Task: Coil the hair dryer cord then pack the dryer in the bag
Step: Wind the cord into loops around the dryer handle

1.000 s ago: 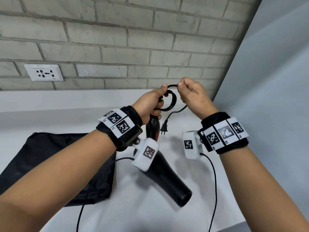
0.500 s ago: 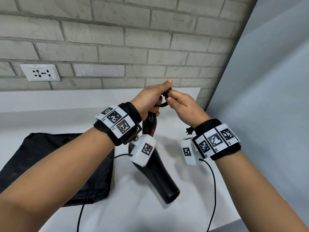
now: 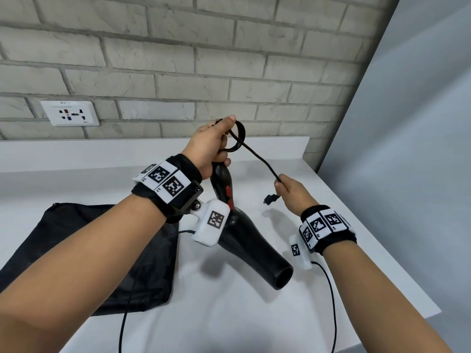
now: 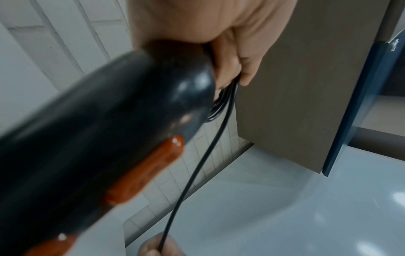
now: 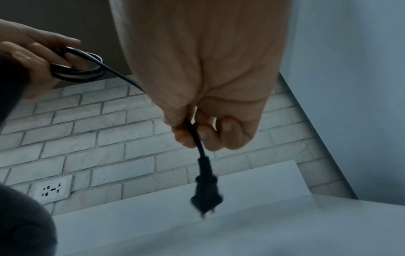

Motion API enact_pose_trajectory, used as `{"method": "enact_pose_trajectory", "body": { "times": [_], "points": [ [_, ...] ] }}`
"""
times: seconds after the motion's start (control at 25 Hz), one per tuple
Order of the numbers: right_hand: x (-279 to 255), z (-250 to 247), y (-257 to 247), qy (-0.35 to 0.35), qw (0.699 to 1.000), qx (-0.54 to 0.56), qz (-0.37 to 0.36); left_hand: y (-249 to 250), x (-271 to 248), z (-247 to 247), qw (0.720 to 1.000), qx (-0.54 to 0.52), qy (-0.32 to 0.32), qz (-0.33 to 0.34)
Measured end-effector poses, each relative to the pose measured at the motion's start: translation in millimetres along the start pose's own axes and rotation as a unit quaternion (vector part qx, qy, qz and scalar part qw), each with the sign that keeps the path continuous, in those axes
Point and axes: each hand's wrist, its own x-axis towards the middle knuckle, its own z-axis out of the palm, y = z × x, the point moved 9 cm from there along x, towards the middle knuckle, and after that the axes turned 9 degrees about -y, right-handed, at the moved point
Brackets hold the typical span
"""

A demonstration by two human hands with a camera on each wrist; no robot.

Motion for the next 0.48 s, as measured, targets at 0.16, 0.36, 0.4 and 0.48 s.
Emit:
{"method": "enact_pose_trajectory", "body": {
  "times": [0.16,0.36,0.4,0.48],
  "points": [
    [7.8,9.9,29.8,-0.010,0.998,0.040,0.047,0.2,-1.6,2.8,1.000,-0.019,-0.013,0.002],
    [1.8,-14.5,18.1,0.088,0.985,0.148,0.011,-3.1,-1.6,5.2,0.999,-0.041,-0.021,-0.015],
    [-1.2,-27.1,3.9,0.127,0.974,0.186,-0.029,-6.0,-0.9,4.5,0.999,-0.038,-0.017,-0.021],
    [-8.7,-49.2,-26.9,0.184,0.945,0.246,-0.113,-14.8,0.5,5.3,0.999,-0.026,-0.013,-0.035]
  ]
}}
